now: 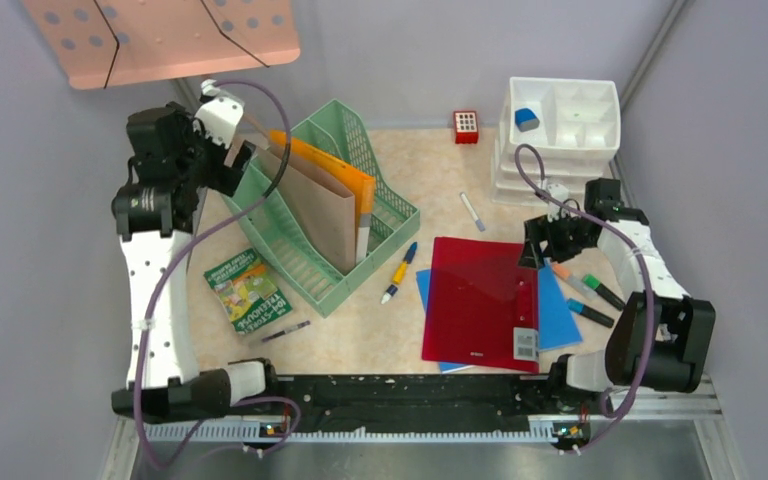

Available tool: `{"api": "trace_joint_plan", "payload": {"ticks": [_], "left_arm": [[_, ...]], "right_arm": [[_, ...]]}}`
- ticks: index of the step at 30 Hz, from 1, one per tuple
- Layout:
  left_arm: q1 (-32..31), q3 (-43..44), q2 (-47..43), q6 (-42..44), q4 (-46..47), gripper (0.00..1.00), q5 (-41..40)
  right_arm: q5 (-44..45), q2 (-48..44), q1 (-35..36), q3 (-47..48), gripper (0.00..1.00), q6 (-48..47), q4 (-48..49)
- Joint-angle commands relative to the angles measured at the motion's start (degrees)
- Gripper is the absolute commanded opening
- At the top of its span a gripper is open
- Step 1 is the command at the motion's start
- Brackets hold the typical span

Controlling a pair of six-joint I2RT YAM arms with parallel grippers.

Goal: Organize the desk
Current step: Move the storage box to the center of the board, then pick up the folder from the center of the board.

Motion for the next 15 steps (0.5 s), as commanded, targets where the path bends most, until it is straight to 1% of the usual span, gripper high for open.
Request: {"api": "trace_joint_plan", "payload": {"ticks": [1, 3, 6, 8, 10, 11, 15], "left_arm": [[-2.43, 1.55, -8.22, -7.0, -2.69, 0.98, 6.02], [-6.41, 1.56, -10.71, -9.03, -6.68, 0.99, 8.02], [-14.8, 1.15, -13.53, -11.26, -12.64, 0.99, 9.23], [-20.7, 0.94, -15.14, -11.3, -16.25, 0.99, 11.82], [-24.84, -0.05, -17.05, -12.37, -17.19, 0.99, 14.34], [-26.25, -0.87, -17.5, -12.82, -17.32, 0.98, 16.04], [-28.57, -4.91, -16.73, -13.55, -17.38, 0.98, 22.02]], "right_arm": [[-0.97, 2.25, -1.89, 1.06, 0.78, -4.52, -3.25], [-0.64, 3.4, -2.82, 1.07, 0.77, -5.66, -4.38], [0.17, 5.45, -4.36, 1.57, 0.77, -7.97, -6.31], [0.28, 6.78, -5.58, 1.48, 0.77, -9.36, -7.22], [0.66, 8.18, -6.64, 1.05, 0.77, -10.45, -7.75], [0.67, 8.92, -7.05, 0.87, 0.77, -10.93, -8.0], [0.18, 10.96, -8.18, 0.68, 0.77, -11.47, -8.59]]}}
